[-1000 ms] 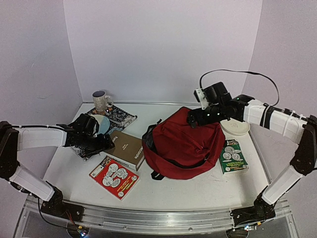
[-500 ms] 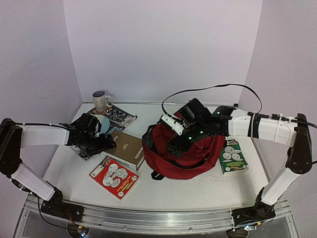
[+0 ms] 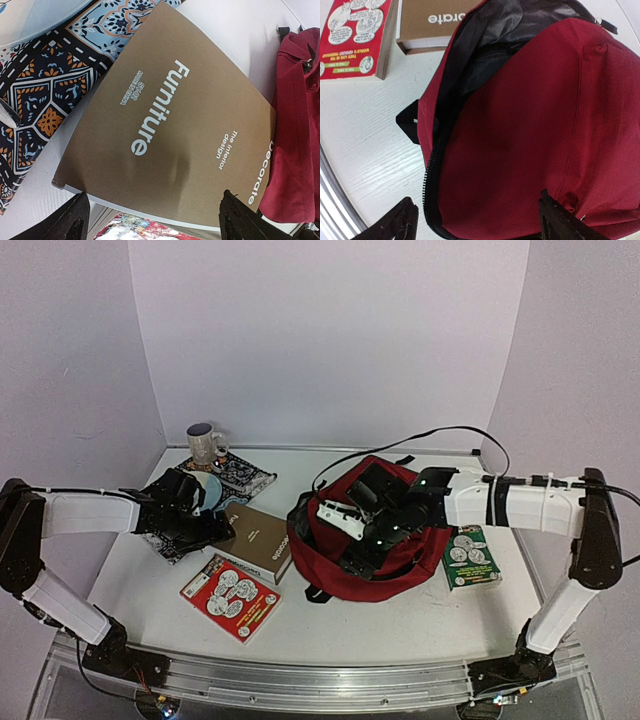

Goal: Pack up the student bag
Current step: Pick up the largest pocket of the bag from the student bag.

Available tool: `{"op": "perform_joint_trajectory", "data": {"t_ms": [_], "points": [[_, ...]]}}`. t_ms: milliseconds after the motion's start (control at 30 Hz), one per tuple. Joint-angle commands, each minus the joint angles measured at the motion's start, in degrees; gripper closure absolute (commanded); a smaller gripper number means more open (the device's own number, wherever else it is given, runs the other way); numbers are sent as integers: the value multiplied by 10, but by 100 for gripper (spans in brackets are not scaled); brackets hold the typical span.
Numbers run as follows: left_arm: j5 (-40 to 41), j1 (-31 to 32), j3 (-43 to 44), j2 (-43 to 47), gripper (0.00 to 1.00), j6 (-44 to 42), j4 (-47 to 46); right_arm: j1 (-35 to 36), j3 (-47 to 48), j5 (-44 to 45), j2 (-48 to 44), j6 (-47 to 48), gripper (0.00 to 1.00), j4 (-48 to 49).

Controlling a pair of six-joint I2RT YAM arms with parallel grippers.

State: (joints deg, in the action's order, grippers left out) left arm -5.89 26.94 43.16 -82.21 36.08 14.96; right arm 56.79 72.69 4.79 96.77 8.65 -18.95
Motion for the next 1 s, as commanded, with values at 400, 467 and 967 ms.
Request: {"op": "perform_joint_trajectory", "data": {"t_ms": [400,467,967], "points": [[4,-1,14,16,9,-7,-15,-1,72,134,25,37,66,1],[6,-2,13,16,9,-8,-15,-9,83,137,26,42,72,3],[23,-2,11,20,6,-16,-9,-228,172,-39,80,-55,97,66]]}}
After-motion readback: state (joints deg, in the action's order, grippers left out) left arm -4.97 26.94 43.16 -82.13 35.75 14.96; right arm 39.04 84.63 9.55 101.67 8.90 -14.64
